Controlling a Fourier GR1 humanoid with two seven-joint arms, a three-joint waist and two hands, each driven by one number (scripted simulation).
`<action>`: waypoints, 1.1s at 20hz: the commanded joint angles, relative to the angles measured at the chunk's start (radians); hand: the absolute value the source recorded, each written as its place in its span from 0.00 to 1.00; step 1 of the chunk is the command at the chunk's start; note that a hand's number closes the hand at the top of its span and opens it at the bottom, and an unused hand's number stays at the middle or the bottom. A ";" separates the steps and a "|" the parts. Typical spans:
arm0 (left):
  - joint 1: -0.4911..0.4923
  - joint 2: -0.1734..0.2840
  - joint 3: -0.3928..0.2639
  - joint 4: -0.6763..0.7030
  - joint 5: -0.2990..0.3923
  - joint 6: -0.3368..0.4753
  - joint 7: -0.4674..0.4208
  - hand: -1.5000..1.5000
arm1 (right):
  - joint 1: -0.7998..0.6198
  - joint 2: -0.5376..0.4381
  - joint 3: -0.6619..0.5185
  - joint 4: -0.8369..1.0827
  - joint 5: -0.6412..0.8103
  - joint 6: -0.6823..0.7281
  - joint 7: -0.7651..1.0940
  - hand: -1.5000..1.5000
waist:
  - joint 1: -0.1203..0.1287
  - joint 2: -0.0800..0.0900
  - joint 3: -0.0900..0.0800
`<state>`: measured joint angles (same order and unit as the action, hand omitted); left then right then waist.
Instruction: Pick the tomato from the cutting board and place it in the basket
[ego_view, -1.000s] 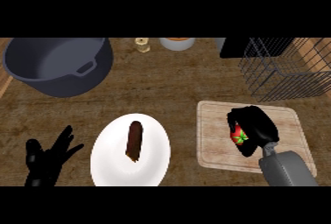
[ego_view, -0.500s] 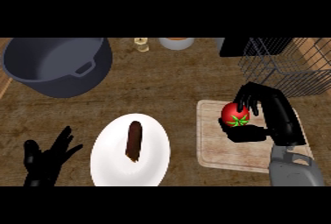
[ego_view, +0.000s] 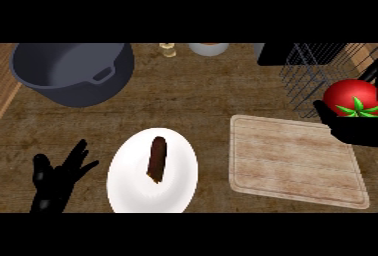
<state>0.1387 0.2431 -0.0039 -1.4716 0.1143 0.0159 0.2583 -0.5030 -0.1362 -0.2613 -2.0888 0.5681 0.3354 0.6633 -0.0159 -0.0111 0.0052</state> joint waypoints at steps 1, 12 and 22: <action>-0.010 0.002 -0.001 0.086 -0.019 -0.021 -0.028 0.50 | -0.206 -0.096 -0.111 0.045 -0.080 0.055 0.180 1.00 | 0.013 0.009 -0.007; -0.025 -0.007 0.014 0.041 -0.014 -0.013 0.047 0.50 | -0.286 -0.338 -0.189 0.493 -0.091 0.025 -0.059 1.00 | 0.027 0.014 -0.005; -0.058 -0.027 0.004 0.061 -0.051 0.001 0.049 0.50 | -0.310 -0.386 -0.232 0.927 -0.074 -0.144 -0.374 1.00 | 0.031 0.017 -0.005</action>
<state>0.1014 0.2224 0.0019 -1.4534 0.0812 0.0018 0.2634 -0.7947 -0.4993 -0.4709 -1.3166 0.5028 0.2385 0.3826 0.0171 0.0001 0.0068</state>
